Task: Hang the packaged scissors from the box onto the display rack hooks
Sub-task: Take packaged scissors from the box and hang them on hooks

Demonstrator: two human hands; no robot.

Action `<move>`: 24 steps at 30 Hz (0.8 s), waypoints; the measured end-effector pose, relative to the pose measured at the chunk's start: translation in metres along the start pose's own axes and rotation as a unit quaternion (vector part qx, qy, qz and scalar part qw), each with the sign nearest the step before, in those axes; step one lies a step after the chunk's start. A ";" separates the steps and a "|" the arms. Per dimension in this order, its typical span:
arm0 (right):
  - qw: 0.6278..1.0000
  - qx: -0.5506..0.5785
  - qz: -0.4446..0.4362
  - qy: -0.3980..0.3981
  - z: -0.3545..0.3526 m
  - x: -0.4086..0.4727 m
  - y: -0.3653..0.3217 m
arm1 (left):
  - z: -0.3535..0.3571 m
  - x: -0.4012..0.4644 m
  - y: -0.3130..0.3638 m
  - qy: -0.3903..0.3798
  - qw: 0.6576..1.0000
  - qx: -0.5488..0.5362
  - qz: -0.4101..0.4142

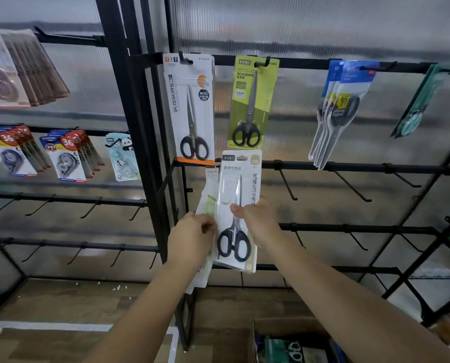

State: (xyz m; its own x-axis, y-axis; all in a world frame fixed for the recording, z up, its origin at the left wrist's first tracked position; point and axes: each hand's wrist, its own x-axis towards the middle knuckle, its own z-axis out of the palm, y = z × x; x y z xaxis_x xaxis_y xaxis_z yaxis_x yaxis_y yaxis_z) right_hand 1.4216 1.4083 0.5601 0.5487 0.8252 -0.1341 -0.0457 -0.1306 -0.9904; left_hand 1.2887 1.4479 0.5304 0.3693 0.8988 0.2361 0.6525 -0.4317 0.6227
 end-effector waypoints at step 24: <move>0.919 0.179 0.029 -0.350 -0.027 0.009 -0.003 | -0.018 -0.002 0.013 -0.127 0.796 -0.578 -0.128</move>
State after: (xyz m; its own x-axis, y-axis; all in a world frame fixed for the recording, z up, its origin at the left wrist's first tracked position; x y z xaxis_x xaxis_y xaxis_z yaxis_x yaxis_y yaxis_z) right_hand 1.4494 1.4016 0.5624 -0.1292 0.9902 -0.0520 -0.3991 -0.1000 -0.9114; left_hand 1.2851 1.4421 0.5514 0.5399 0.8384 -0.0750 -0.2629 0.2526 0.9312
